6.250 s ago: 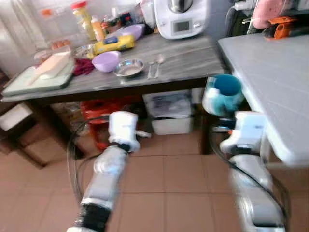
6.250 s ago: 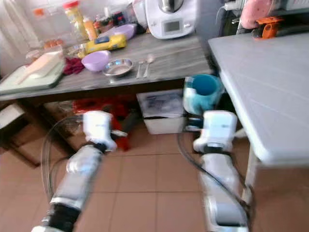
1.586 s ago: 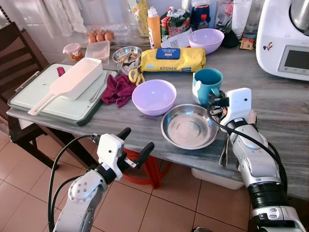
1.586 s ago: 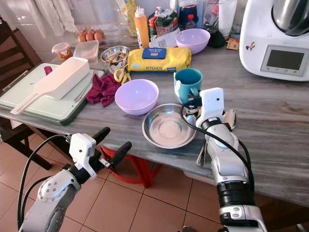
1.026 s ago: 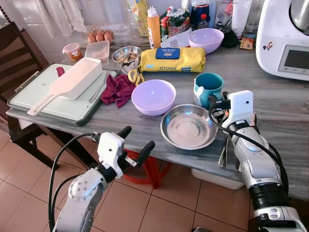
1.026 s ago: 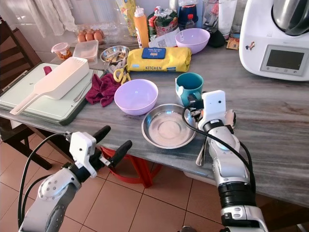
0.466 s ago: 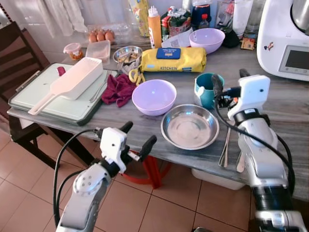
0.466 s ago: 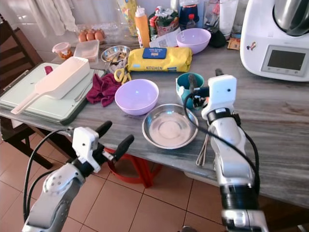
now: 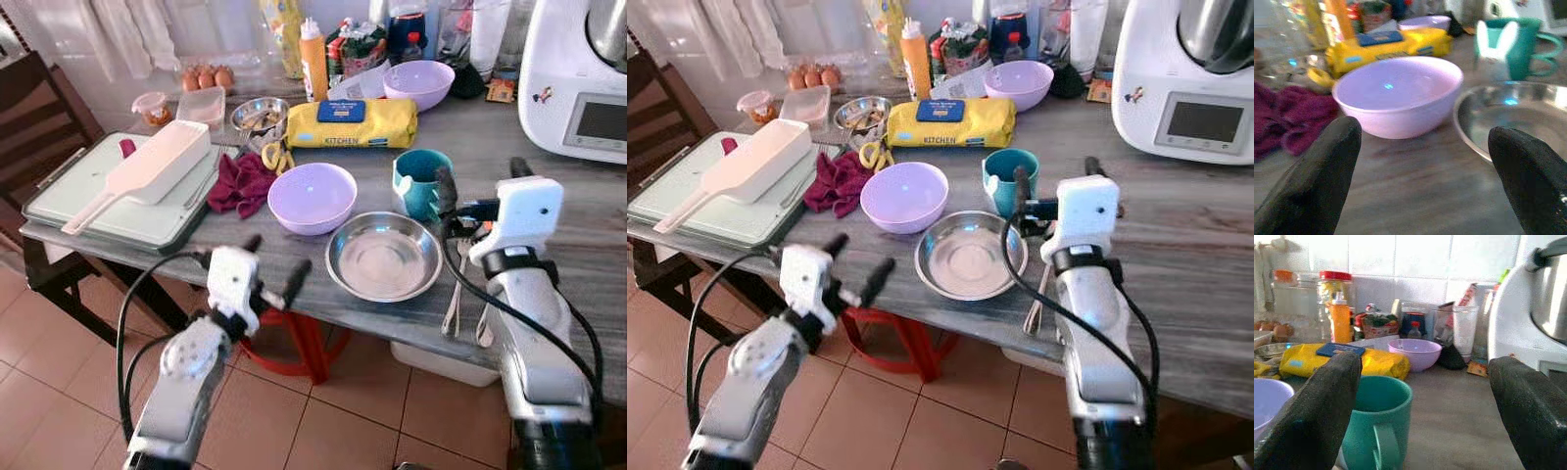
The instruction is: Setting the table
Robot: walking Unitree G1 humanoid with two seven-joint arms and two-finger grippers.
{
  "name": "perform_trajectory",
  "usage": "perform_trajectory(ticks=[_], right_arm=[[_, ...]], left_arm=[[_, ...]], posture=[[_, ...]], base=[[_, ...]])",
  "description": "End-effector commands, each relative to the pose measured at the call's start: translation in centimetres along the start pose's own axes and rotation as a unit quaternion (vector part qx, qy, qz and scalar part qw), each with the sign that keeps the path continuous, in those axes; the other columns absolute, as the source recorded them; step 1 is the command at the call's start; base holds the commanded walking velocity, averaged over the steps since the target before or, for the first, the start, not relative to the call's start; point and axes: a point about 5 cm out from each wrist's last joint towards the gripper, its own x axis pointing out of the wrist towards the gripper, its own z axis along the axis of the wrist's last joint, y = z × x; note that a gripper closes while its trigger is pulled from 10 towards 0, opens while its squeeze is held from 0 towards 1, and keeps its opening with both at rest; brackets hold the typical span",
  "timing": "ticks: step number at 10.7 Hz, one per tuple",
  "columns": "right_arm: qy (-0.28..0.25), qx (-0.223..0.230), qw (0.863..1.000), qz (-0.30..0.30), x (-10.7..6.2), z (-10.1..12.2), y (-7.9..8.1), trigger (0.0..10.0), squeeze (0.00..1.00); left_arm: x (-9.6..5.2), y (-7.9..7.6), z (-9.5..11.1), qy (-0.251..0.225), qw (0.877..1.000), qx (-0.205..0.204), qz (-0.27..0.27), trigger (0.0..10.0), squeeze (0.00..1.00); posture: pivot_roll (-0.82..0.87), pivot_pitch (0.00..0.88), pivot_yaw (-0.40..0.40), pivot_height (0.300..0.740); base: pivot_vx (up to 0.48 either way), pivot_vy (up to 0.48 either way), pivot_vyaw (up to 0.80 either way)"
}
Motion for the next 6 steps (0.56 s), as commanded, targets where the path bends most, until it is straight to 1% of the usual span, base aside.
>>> perform_trajectory(ticks=[1, 2, 3, 4, 6], right_arm=[[-0.006, 0.002, 1.0, 0.001, -0.3, 0.7, 0.5, 10.0, 1.0], [-0.001, -0.001, 1.0, -0.003, -0.7, 0.6, 0.4, 10.0, 0.37], [0.008, -0.001, 1.0, -0.005, -1.5, 0.5, 0.5, 10.0, 0.0], [0.015, 0.002, 1.0, -0.006, -1.9, 0.3, 0.5, 10.0, 0.0], [0.027, 0.007, 1.0, -0.004, -2.7, 0.3, 1.2, 10.0, 0.0]], left_arm=[[0.1, 0.7, -0.1, 0.003, 1.0, 0.009, 0.026, 10.0, 0.0], [0.3, 0.7, -0.1, 0.003, 0.999, 0.01, 0.039, 10.0, 0.0], [0.5, 0.9, -0.1, 0.004, 0.998, 0.018, 0.06, 10.0, 0.0], [0.5, 0.9, -0.2, 0.005, 0.997, 0.018, 0.071, 10.0, 0.0], [1.2, 0.7, 0.0, -0.005, 0.997, 0.014, 0.078, 10.0, 0.0]], posture=[[-0.15, 0.032, 0.15, 0.74], [-0.15, 0.025, 0.146, 0.74], [-0.16, 0.023, 0.145, 0.74], [-0.16, 0.02, 0.144, 0.74], [-0.17, 0.017, 0.144, 0.74]], base=[[0.0, 0.0, 0.0], [0.0, 0.0, 0.0], [0.0, 0.0, 0.0], [0.0, 0.0, 0.0], [0.0, 0.0, 0.0]])
